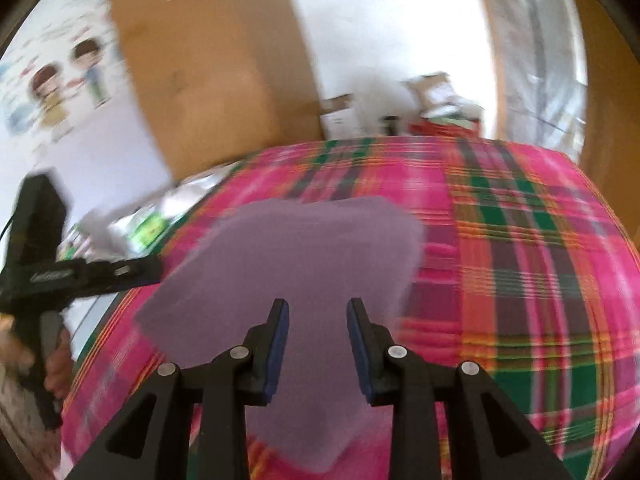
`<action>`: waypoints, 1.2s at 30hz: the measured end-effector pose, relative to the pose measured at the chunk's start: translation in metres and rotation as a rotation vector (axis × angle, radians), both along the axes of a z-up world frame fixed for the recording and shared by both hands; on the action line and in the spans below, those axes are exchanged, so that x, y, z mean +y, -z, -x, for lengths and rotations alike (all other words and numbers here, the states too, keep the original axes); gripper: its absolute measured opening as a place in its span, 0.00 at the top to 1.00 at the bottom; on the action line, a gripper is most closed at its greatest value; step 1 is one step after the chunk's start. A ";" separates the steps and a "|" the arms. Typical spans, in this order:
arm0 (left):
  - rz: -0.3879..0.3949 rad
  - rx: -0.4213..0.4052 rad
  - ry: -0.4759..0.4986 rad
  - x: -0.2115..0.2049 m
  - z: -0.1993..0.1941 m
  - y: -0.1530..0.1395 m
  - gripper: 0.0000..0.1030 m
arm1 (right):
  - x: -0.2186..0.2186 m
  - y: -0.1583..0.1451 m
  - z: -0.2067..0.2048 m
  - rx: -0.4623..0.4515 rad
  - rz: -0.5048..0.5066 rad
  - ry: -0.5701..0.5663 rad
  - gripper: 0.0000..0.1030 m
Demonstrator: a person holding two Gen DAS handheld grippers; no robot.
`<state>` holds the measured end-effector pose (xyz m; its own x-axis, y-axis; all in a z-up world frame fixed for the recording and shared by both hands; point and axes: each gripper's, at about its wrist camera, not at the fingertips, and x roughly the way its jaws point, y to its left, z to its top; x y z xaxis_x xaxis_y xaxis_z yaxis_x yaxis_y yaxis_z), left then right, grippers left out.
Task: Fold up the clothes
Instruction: 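Lift both open grippers away from the folded purple garment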
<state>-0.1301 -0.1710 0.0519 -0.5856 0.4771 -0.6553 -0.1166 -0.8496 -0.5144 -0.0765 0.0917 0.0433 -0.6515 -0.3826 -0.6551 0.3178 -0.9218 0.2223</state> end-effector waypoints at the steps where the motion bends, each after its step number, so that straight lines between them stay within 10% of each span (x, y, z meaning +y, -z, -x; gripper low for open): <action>1: -0.001 -0.002 0.017 0.003 -0.004 0.002 0.57 | -0.006 0.003 -0.004 -0.008 -0.007 -0.026 0.70; 28: 0.115 0.059 -0.037 0.021 -0.068 0.024 0.57 | -0.024 0.033 -0.065 -0.119 -0.095 0.093 0.70; 36: 0.269 0.004 -0.027 0.048 -0.088 0.035 0.57 | -0.043 0.042 -0.072 -0.132 -0.195 0.157 0.46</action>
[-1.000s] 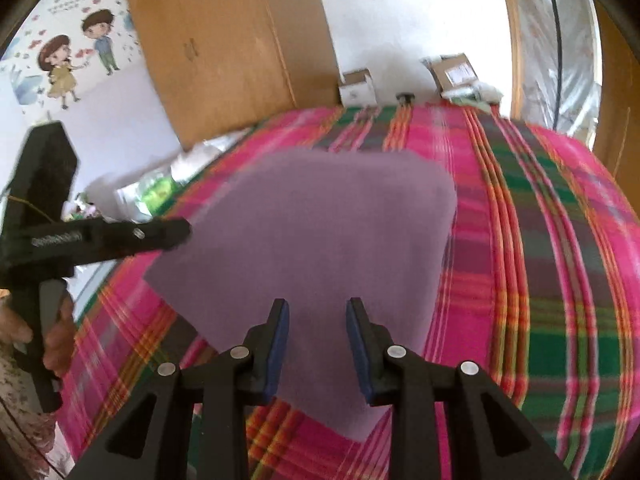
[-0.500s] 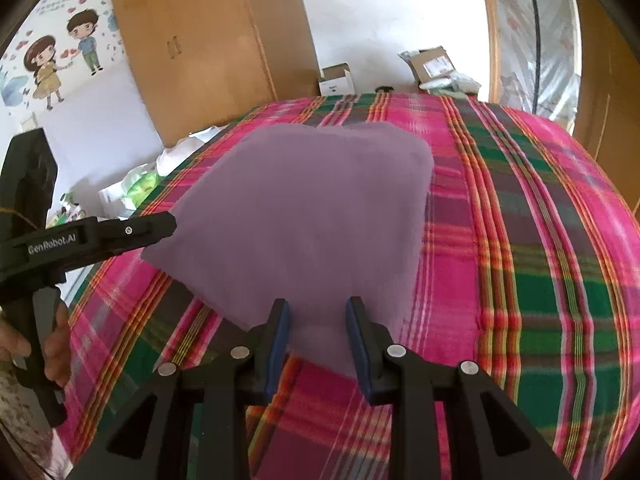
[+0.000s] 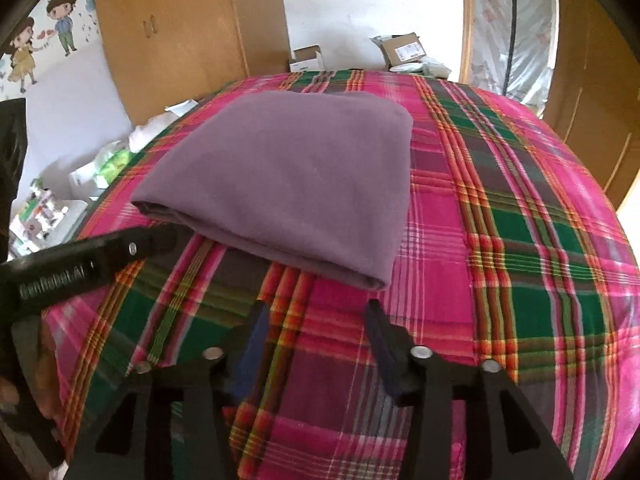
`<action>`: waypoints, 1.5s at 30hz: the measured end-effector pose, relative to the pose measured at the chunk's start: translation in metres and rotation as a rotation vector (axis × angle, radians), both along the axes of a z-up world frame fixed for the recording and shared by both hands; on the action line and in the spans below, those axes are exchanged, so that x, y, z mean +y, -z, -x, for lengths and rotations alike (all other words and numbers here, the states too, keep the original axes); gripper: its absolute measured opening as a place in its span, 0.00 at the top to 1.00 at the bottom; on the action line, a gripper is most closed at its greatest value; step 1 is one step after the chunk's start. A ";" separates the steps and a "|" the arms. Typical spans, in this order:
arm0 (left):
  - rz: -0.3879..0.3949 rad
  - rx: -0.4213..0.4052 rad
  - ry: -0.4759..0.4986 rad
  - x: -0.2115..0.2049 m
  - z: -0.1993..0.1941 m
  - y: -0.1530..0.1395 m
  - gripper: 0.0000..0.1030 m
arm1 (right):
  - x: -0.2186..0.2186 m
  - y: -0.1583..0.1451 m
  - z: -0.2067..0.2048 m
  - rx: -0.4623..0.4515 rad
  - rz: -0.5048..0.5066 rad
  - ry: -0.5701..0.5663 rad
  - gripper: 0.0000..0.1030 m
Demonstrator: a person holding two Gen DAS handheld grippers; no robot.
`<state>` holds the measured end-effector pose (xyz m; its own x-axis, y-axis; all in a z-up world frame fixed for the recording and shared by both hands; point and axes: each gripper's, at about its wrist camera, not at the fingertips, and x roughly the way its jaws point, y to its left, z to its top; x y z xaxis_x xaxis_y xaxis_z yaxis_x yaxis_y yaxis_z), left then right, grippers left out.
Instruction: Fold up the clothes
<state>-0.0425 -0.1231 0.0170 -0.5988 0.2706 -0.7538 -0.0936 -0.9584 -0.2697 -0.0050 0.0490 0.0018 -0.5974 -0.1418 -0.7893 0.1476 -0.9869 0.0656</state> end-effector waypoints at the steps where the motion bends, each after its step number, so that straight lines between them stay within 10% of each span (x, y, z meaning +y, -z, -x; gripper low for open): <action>1: 0.015 -0.008 -0.003 0.003 -0.001 0.003 0.57 | 0.000 0.001 0.001 -0.001 -0.014 0.010 0.43; 15: 0.208 0.022 -0.041 0.026 -0.003 0.017 0.51 | 0.005 0.006 0.008 0.014 -0.072 0.107 0.31; 45: 0.254 0.025 -0.082 0.040 0.005 0.019 0.35 | 0.007 0.008 0.017 0.004 -0.072 0.095 0.21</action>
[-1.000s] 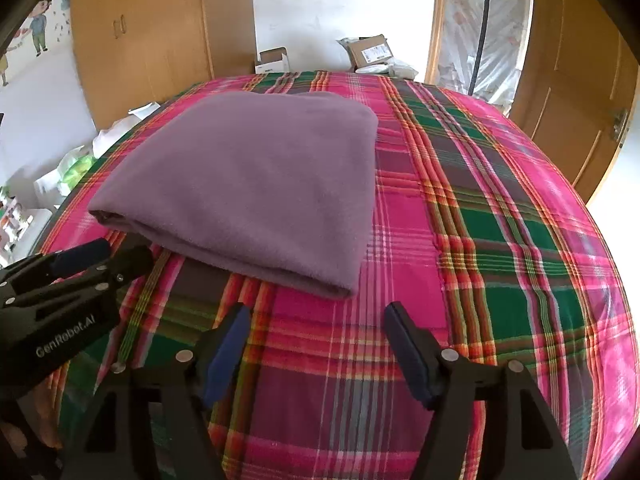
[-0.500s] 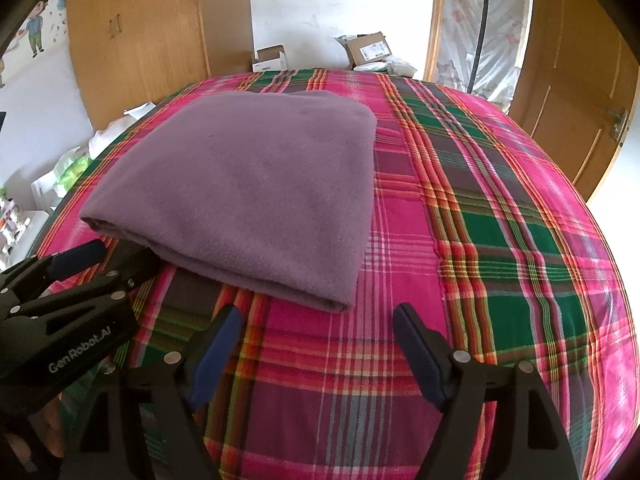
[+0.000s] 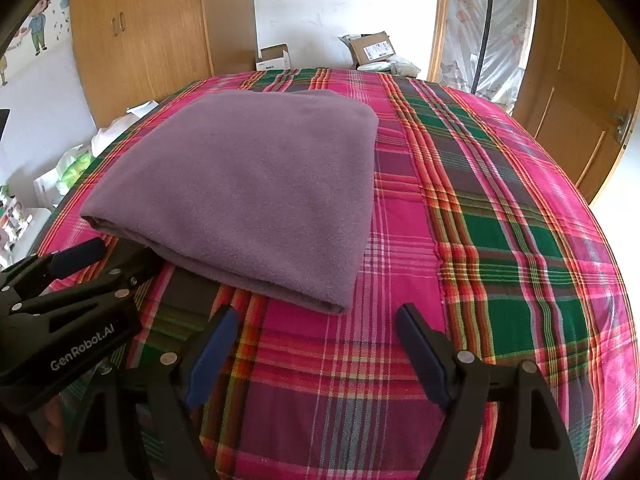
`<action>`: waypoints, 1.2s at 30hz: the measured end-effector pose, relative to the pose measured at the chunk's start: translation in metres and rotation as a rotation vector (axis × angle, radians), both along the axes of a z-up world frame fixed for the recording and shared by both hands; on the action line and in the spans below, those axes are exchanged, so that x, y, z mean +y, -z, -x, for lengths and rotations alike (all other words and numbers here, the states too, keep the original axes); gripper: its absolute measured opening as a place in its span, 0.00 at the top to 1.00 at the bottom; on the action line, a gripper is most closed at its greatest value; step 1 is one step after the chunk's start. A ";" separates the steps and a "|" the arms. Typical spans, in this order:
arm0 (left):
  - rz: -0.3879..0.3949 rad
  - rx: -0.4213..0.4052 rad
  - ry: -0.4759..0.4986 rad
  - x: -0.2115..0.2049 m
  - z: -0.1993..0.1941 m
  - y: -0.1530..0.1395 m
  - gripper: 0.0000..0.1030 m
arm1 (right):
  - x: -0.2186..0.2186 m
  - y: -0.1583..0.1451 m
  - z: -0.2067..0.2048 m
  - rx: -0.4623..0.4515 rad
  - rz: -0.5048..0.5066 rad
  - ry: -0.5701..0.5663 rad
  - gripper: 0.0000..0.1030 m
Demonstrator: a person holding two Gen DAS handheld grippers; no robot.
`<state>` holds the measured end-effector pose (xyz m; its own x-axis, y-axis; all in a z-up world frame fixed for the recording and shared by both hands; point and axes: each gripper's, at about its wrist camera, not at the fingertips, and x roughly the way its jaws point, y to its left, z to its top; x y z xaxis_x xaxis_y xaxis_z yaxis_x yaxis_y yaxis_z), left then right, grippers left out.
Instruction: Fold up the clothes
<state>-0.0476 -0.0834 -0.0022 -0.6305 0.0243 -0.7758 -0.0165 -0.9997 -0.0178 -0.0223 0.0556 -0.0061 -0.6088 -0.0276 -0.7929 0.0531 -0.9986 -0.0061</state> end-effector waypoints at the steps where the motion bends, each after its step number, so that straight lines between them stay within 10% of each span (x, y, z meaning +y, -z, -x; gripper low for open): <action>1: -0.001 0.000 0.000 0.000 0.000 0.000 0.35 | -0.001 0.000 0.000 0.000 0.000 0.000 0.21; 36: -0.005 -0.001 -0.007 -0.001 0.001 0.001 0.34 | -0.001 0.000 0.000 -0.001 0.001 0.000 0.21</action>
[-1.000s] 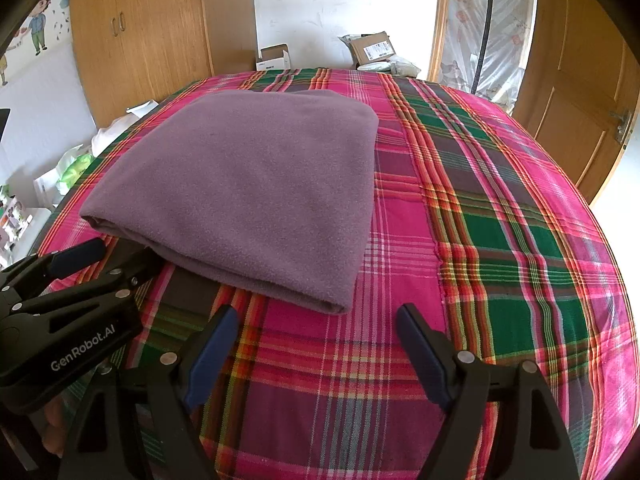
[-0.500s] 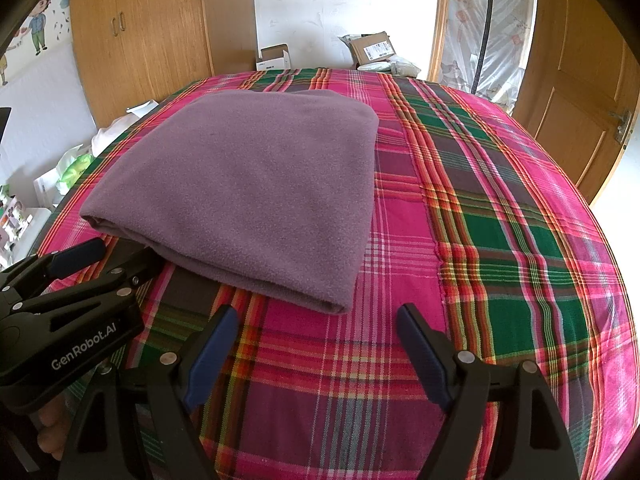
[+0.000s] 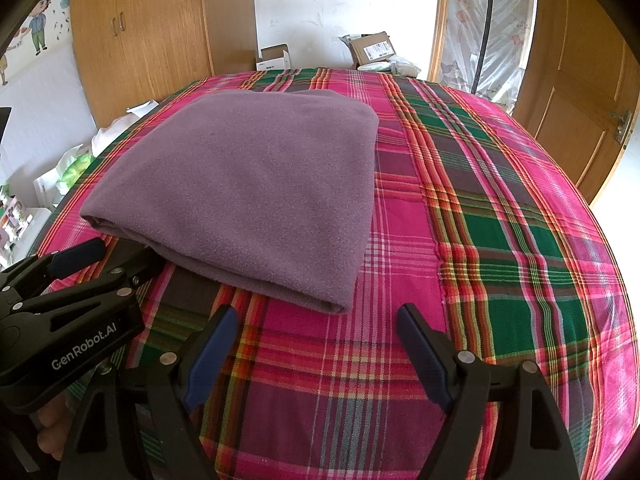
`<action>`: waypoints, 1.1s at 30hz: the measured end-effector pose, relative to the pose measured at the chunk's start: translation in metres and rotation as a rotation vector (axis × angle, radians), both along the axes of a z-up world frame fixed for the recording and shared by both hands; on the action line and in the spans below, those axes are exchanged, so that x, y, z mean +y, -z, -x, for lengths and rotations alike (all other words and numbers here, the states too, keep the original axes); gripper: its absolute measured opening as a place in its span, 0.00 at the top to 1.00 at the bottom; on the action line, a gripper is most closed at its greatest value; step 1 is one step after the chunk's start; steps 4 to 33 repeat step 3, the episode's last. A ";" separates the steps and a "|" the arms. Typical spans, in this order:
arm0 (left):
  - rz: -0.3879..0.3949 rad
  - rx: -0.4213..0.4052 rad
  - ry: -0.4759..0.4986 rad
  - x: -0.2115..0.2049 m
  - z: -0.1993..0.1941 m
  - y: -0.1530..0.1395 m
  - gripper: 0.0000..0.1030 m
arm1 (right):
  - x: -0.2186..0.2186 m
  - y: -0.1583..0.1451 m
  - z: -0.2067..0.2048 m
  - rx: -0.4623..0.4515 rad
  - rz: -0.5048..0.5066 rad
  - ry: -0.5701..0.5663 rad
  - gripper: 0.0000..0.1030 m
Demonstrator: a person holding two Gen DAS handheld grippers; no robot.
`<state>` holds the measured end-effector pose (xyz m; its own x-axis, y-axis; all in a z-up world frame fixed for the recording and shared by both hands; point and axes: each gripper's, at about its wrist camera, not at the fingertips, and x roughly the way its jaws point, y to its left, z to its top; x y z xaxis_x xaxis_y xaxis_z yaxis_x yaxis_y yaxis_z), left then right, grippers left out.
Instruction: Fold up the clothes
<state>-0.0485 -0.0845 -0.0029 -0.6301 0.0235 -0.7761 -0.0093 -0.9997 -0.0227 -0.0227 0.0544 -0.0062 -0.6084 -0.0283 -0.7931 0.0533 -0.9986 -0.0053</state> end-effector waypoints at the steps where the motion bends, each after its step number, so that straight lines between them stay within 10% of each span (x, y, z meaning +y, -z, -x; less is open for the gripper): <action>1: 0.000 0.000 0.000 0.000 0.000 0.000 0.34 | 0.000 0.000 0.000 0.000 0.000 0.000 0.21; 33: 0.000 0.000 0.000 0.000 0.000 0.000 0.34 | 0.000 0.000 0.000 0.000 0.000 0.000 0.21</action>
